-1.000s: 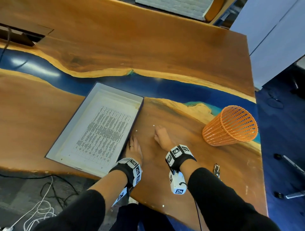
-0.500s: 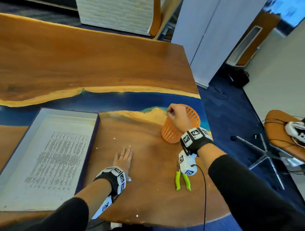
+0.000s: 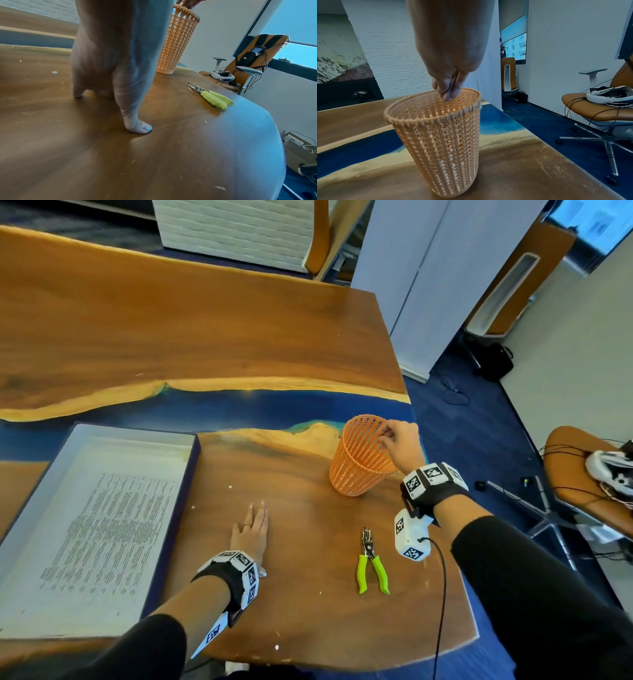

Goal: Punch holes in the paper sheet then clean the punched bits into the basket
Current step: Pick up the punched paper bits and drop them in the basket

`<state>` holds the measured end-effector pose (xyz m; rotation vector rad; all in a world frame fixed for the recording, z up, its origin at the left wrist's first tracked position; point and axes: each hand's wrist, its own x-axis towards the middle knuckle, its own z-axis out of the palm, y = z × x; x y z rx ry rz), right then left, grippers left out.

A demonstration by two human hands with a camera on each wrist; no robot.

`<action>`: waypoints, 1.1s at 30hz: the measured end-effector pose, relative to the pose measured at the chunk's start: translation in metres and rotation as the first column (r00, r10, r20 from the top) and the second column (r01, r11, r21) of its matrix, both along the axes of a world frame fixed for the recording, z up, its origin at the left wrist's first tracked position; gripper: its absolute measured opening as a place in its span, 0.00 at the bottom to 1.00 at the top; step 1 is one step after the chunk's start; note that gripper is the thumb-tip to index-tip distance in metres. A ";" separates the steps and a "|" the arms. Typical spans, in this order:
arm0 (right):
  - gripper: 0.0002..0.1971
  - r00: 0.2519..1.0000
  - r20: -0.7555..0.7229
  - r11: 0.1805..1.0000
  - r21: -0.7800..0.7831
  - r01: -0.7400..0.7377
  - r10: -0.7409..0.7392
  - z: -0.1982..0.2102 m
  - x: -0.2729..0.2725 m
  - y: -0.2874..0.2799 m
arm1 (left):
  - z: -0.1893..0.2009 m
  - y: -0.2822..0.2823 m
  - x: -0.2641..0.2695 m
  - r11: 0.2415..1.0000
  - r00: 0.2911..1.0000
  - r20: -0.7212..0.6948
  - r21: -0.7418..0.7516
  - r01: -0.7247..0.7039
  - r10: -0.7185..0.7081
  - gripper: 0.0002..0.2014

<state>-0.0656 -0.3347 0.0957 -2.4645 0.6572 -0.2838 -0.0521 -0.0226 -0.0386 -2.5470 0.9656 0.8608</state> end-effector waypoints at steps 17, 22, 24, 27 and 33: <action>0.05 0.964 0.164 0.971 -0.148 -0.187 0.211 0.007 0.039 0.066 | 0.000 0.020 0.015 0.997 1.000 -0.018 -0.082 0.009 -0.010 0.64; 0.04 0.924 0.060 0.923 -0.113 -0.369 0.377 -0.025 0.069 0.121 | 0.003 0.038 0.026 0.993 0.996 0.006 -0.082 -0.084 0.085 0.62; 0.04 0.911 0.012 0.908 -0.083 -0.411 0.413 -0.042 0.075 0.144 | 0.003 0.046 0.030 0.989 0.992 0.014 -0.083 -0.123 0.124 0.61; 0.06 0.899 -0.071 0.901 -0.006 -0.433 0.431 -0.065 0.078 0.174 | 0.000 0.052 0.032 0.983 0.988 0.024 -0.100 -0.153 0.156 0.61; 0.10 0.831 -0.290 0.877 0.071 -0.476 0.475 -0.102 0.091 0.210 | -0.009 0.052 0.029 0.983 0.986 0.058 -0.104 -0.152 0.159 0.59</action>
